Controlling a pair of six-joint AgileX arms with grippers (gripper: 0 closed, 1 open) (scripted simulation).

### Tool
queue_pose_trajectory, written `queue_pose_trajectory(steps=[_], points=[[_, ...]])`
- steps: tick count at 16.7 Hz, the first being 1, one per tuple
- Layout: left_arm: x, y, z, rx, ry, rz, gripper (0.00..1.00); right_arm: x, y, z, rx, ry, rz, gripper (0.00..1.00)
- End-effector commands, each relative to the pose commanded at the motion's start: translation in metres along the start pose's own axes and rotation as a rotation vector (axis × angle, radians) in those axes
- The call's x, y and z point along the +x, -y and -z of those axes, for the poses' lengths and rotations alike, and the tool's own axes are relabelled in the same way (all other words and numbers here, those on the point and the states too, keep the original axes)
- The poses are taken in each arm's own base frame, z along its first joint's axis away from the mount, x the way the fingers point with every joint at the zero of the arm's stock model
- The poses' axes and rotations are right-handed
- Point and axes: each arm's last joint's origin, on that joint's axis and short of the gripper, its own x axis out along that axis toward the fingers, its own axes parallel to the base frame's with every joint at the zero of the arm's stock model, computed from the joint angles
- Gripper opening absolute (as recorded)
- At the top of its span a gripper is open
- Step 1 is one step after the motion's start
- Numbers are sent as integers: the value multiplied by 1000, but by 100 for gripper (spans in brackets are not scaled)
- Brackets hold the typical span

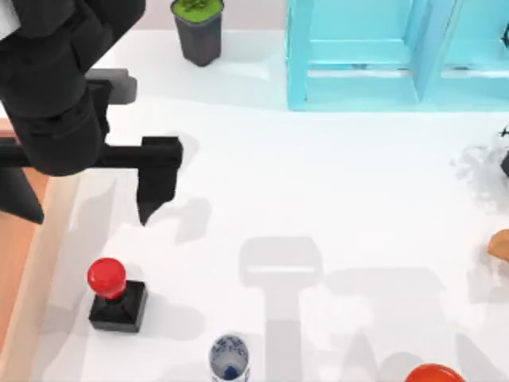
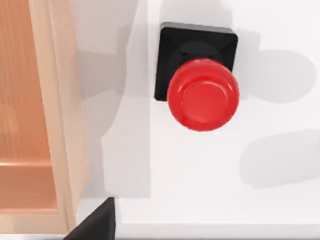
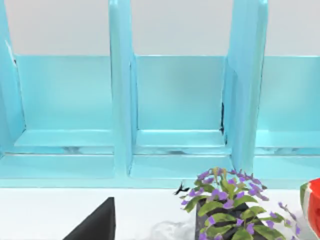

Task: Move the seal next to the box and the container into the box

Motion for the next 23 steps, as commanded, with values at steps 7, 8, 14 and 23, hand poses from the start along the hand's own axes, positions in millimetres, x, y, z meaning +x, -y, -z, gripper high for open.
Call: queue_pose_trajectory(steps=[7, 8, 14, 23], points=[[49, 93, 38, 3, 0, -4, 100, 0, 0, 0, 0, 0, 0, 100], [57, 105, 47, -2, 3, -1, 100, 0, 0, 0, 0, 0, 0, 100], [79, 136, 77, -7, 11, 12, 100, 0, 0, 0, 0, 0, 0, 100], [117, 139, 75, -7, 12, 15, 100, 0, 0, 0, 0, 0, 0, 100]])
